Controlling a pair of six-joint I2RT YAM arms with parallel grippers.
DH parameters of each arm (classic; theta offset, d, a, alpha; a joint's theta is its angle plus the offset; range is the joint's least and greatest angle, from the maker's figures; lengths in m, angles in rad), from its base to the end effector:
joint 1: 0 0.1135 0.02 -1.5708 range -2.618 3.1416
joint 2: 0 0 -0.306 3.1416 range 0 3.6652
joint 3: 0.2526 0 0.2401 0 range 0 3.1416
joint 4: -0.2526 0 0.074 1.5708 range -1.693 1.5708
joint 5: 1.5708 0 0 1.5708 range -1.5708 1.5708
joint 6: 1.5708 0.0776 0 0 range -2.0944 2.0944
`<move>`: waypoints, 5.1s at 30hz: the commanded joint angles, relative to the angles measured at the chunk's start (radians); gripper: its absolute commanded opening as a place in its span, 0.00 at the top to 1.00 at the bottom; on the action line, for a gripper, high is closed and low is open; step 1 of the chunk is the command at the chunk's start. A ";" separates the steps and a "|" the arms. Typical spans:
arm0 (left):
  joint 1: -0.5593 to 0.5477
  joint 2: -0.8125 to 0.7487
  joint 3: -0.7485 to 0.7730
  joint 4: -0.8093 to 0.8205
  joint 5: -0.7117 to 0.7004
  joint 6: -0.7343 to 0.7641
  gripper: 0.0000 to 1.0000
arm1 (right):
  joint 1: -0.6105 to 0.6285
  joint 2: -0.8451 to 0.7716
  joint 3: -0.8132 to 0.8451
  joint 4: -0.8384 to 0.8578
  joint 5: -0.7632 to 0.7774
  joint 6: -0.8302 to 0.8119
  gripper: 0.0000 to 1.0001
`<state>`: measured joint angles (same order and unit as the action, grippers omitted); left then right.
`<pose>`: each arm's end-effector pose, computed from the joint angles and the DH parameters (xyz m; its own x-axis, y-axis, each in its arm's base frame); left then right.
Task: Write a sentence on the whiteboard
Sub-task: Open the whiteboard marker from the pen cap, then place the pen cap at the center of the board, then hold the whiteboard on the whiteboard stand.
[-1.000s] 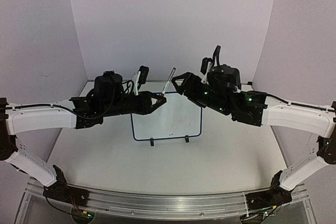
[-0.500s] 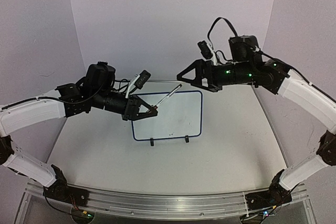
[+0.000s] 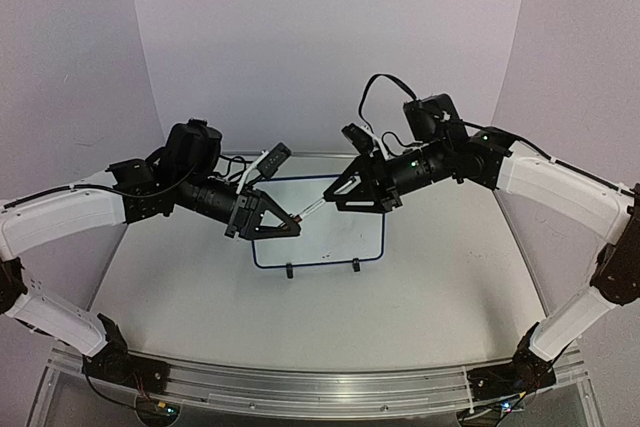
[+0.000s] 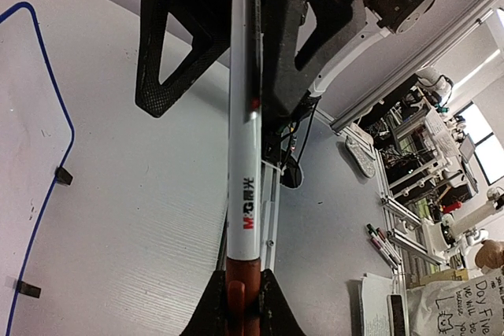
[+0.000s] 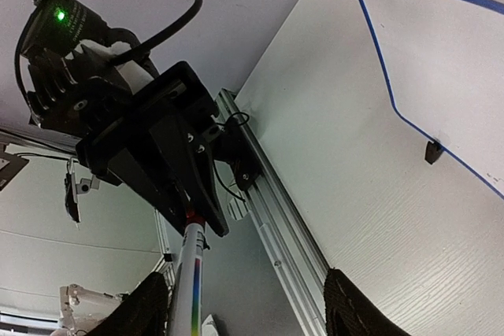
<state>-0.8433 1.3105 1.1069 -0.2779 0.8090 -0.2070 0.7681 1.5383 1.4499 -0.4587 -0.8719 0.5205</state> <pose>0.1536 -0.2570 0.3619 -0.4950 0.3426 -0.7985 0.8586 0.0515 -0.5101 0.2124 0.2878 0.3941 -0.7808 -0.3093 -0.5429 -0.6097 0.1871 0.7702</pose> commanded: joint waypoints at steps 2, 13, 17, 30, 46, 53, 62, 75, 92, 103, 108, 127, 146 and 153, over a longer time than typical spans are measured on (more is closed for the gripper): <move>0.000 0.011 0.054 0.001 0.073 0.020 1.00 | -0.004 -0.019 -0.022 0.127 -0.082 0.051 0.42; 0.000 0.028 0.060 -0.001 0.074 0.022 1.00 | -0.004 -0.012 -0.023 0.145 -0.099 0.055 0.82; -0.001 0.035 0.058 0.004 0.073 0.023 1.00 | -0.004 -0.022 -0.030 0.153 -0.103 0.051 0.99; 0.001 -0.002 0.020 0.003 0.115 0.041 1.00 | -0.124 -0.118 -0.080 0.169 -0.167 0.018 1.00; -0.011 -0.042 -0.061 -0.152 -0.300 0.079 1.00 | -0.334 -0.293 -0.142 0.077 -0.050 -0.058 1.00; -0.182 0.095 -0.143 -0.062 -0.603 0.045 1.00 | -0.333 -0.431 -0.233 0.064 0.324 -0.056 1.00; -0.198 0.304 -0.172 0.051 -0.605 0.043 1.00 | -0.331 -0.531 -0.341 0.083 0.426 -0.032 1.00; -0.213 0.501 -0.080 0.018 -0.683 0.080 0.90 | -0.332 -0.527 -0.380 0.130 0.420 -0.026 1.00; -0.218 0.435 -0.091 0.001 -0.755 0.047 0.34 | -0.332 -0.523 -0.367 0.128 0.428 -0.052 1.00; -0.167 0.139 -0.058 -0.210 -0.807 0.008 0.17 | -0.284 -0.514 -0.369 0.147 0.472 -0.060 1.00; -0.028 0.012 -0.018 -0.288 -0.659 0.032 0.16 | -0.162 -0.463 -0.359 0.189 0.564 -0.075 1.00; 0.409 0.072 0.131 -0.225 -0.289 0.260 0.15 | 0.185 -0.089 -0.244 0.459 0.828 -0.104 1.00; 0.432 0.253 0.179 -0.175 -0.281 0.340 0.54 | 0.205 0.111 -0.200 0.753 0.793 -0.032 1.00; 0.431 0.261 0.166 -0.167 -0.252 0.346 0.66 | 0.206 0.175 -0.147 0.763 0.782 -0.027 1.00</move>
<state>-0.4149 1.5648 1.2564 -0.4862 0.5151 0.1202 0.9675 1.6720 1.2394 0.2493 -0.0744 0.4838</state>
